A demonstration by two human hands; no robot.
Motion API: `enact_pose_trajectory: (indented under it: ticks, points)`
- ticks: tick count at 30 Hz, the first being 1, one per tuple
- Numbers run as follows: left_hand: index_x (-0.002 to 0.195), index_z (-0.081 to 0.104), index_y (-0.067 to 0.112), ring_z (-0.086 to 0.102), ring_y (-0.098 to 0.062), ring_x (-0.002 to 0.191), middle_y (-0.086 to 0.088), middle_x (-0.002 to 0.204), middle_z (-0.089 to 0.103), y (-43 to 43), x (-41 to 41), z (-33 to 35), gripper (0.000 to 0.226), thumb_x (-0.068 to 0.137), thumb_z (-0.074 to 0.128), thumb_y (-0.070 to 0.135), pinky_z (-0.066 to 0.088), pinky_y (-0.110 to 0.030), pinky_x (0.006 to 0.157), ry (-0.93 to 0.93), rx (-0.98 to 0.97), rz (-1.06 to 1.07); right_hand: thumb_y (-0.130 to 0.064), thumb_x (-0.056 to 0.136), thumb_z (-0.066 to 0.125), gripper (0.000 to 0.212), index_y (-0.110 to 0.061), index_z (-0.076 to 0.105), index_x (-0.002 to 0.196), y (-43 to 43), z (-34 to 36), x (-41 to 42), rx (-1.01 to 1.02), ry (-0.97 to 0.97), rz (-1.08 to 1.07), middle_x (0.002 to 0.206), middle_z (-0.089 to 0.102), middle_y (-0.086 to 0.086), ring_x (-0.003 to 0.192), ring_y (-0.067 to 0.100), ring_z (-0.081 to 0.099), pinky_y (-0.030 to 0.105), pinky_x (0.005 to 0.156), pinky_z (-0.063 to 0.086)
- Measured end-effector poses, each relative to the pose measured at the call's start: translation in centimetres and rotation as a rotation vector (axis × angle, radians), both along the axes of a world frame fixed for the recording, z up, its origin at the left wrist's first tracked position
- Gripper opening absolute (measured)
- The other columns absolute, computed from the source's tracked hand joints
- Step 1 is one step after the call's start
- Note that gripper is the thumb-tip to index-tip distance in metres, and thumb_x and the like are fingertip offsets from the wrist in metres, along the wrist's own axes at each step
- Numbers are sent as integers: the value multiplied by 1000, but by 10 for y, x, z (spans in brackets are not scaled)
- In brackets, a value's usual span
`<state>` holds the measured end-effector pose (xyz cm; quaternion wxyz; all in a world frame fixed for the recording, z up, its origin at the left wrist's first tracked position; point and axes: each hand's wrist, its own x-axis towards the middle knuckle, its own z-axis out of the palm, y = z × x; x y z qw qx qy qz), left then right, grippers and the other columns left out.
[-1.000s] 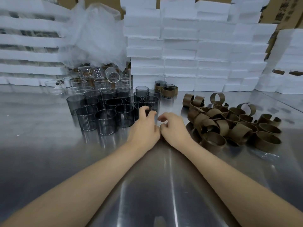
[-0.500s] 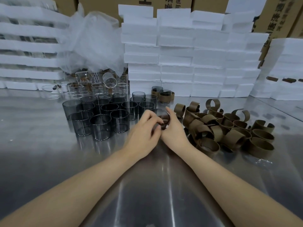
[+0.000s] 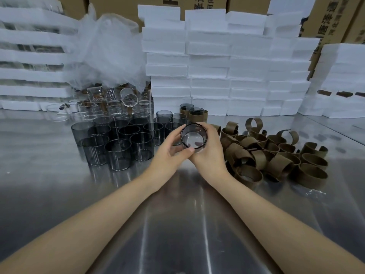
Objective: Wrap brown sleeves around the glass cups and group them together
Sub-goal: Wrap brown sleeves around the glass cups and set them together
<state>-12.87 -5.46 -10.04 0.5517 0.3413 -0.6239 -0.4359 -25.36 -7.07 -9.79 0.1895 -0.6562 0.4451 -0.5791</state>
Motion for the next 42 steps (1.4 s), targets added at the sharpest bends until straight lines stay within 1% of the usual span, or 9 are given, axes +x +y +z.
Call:
enact_pose_trajectory:
  ticks: [7, 12, 15, 18, 25, 30, 34, 38, 42]
  points:
    - [125, 56, 38, 66, -6, 106, 7, 123, 64, 0, 3, 1, 55, 89, 64, -3, 49, -15, 86, 20, -12, 41, 6, 66, 81, 70, -22, 45, 120, -2, 0, -2, 85, -110, 156, 115, 58, -1, 108, 12, 60, 29, 95, 50]
    - [123, 57, 37, 65, -6, 105, 8, 107, 72, -1, 1, 3, 51, 92, 54, -4, 48, -28, 99, 3, 19, 92, 18, 65, 76, 68, -4, 49, 124, -7, -2, -12, 195, -148, 321, 111, 62, 1, 91, -2, 66, 13, 76, 49]
    - [126, 59, 30, 64, -12, 107, -10, 119, 68, -1, 1, 5, 46, 94, 52, -2, 50, -34, 102, 47, 63, 96, 19, 65, 73, 67, -14, 52, 119, -9, -3, -14, 208, -143, 342, 108, 64, -4, 91, -1, 66, 13, 75, 49]
    - [130, 61, 18, 67, -8, 100, -3, 112, 72, -2, 2, 5, 39, 96, 51, 1, 55, -25, 89, 118, 117, 88, 20, 65, 70, 70, -26, 52, 113, -10, -5, -15, 208, -102, 322, 100, 65, -17, 92, -4, 65, 11, 75, 49]
    - [127, 64, 20, 64, -20, 115, -4, 119, 70, -1, 4, 6, 30, 98, 54, 19, 45, -38, 107, 138, 208, 53, 20, 63, 64, 72, -20, 51, 121, -8, -4, -15, 153, -25, 313, 113, 61, -5, 107, 5, 59, 17, 88, 49]
    - [121, 64, 13, 64, -27, 114, -11, 119, 69, -2, 5, 6, 30, 96, 56, 28, 39, -48, 111, 160, 268, 55, 22, 61, 63, 69, -7, 51, 123, -4, -3, -11, 61, 70, 345, 122, 56, 10, 115, 23, 58, 44, 100, 48]
    - [112, 65, 17, 64, -32, 109, -18, 117, 67, -1, 5, 8, 39, 80, 71, 39, 38, -55, 107, 149, 300, 99, 18, 63, 66, 68, -12, 52, 122, 1, -2, -9, 20, 148, 335, 124, 56, 8, 117, 21, 57, 42, 100, 47]
    - [111, 64, 21, 63, -31, 114, -13, 113, 70, 1, 4, 9, 43, 76, 79, 41, 44, -53, 101, 99, 301, 133, 10, 69, 68, 57, -18, 56, 117, 4, 0, -9, -77, 216, 304, 118, 57, 1, 113, 14, 56, 31, 98, 47]
    - [115, 59, 17, 63, -21, 113, -10, 121, 65, 0, 1, 5, 44, 78, 80, 27, 51, -35, 98, 112, 261, 158, 7, 76, 69, 48, -10, 57, 120, 4, 0, -10, -107, 312, 275, 118, 57, 3, 112, 14, 54, 30, 96, 46]
